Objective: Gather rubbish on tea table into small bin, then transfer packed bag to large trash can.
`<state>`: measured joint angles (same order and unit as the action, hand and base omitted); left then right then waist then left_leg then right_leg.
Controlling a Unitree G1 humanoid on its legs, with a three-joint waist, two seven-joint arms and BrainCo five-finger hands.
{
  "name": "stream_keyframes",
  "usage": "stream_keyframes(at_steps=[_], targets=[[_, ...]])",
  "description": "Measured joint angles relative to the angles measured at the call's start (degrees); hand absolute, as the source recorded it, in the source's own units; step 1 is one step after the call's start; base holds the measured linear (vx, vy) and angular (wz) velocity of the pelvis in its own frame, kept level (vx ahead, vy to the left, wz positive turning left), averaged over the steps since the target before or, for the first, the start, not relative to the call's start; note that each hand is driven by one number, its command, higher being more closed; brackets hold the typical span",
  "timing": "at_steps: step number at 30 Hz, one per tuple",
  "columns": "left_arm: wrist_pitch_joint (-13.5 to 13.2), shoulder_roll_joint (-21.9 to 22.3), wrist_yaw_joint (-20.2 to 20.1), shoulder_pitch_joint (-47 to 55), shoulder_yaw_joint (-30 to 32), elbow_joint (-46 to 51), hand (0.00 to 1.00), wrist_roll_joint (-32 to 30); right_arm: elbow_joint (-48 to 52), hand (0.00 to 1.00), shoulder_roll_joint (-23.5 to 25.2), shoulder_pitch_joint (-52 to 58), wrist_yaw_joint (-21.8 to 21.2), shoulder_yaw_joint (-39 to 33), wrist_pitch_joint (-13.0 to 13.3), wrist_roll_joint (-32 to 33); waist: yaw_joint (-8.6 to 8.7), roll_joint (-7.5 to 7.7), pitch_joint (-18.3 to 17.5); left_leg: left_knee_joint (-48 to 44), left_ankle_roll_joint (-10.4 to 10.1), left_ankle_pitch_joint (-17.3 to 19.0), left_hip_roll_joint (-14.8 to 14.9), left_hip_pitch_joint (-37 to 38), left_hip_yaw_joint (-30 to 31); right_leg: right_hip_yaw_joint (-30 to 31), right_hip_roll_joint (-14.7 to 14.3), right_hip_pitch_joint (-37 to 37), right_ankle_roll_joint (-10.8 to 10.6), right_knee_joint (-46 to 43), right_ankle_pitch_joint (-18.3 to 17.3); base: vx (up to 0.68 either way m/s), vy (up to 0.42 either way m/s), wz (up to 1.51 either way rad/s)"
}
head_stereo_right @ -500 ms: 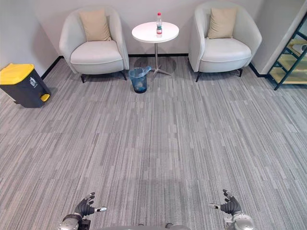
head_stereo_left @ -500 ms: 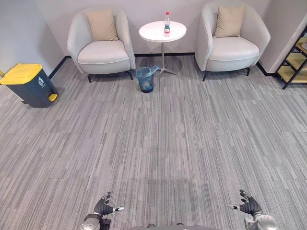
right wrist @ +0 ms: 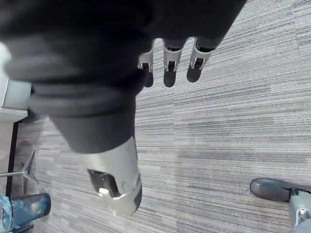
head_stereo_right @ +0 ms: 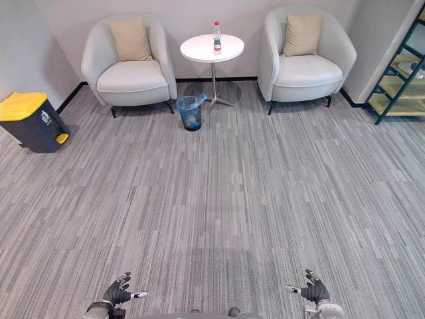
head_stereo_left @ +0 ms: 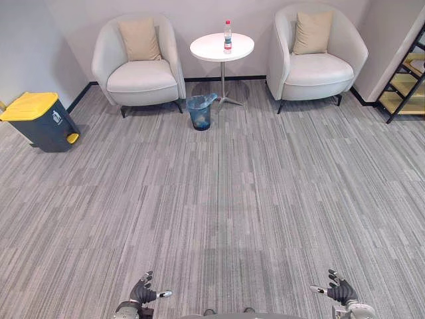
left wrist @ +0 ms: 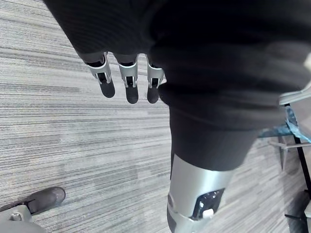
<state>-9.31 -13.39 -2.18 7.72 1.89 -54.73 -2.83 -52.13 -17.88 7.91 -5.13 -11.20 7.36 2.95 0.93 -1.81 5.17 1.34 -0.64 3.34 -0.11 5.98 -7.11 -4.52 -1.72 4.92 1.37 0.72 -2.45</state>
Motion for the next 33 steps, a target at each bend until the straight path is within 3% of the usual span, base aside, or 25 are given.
stream_keyframes(at_steps=[20,25,27,30,33], targets=[[0.1,2.3,1.1,-1.0,-0.2,-0.5,0.0,0.0,-0.4,0.0,2.2,-1.5,0.0,0.1,0.0,2.2,-0.09,0.15,0.0,0.4,0.1,0.3,0.3,-0.2,-1.1,1.4,-0.3,-0.5,-0.7,0.5,-0.4,0.01,-0.009,-0.03],[0.1,3.2,1.1,-1.0,-0.3,-0.5,0.0,0.1,-0.4,0.0,3.4,-2.1,0.2,0.0,-0.1,3.5,-0.25,0.11,0.0,-2.8,0.6,3.2,0.8,-1.9,-3.8,3.6,-0.5,-2.3,-1.0,-0.9,-1.2,0.04,0.002,-0.28],[0.1,3.3,1.1,-1.1,-0.4,-0.5,0.0,0.1,-0.4,0.0,3.7,-2.6,0.2,0.0,-0.1,3.5,-0.18,0.01,0.1,-6.0,0.6,5.5,1.1,-3.5,-4.4,4.4,-0.4,-4.6,-1.5,-5.8,-4.0,0.08,0.016,-0.19],[0.1,3.3,1.2,-1.8,-2.4,-0.4,0.0,1.0,-0.4,0.0,4.0,-2.8,0.4,0.2,-0.2,3.6,-0.27,-0.01,1.3,-10.6,1.6,9.4,1.0,-4.3,-5.2,4.0,0.8,-10.2,-6.9,-20.8,-10.4,0.08,0.042,-0.12],[0.1,2.3,1.3,-2.8,-4.0,-0.3,0.0,1.2,-0.4,0.0,4.6,-2.9,0.4,0.5,-0.3,3.5,0.19,0.41,2.6,-11.9,2.8,11.8,-0.1,-1.1,-4.1,1.0,3.5,-17.8,-8.6,-41.9,-10.8,0.13,0.061,0.14]])
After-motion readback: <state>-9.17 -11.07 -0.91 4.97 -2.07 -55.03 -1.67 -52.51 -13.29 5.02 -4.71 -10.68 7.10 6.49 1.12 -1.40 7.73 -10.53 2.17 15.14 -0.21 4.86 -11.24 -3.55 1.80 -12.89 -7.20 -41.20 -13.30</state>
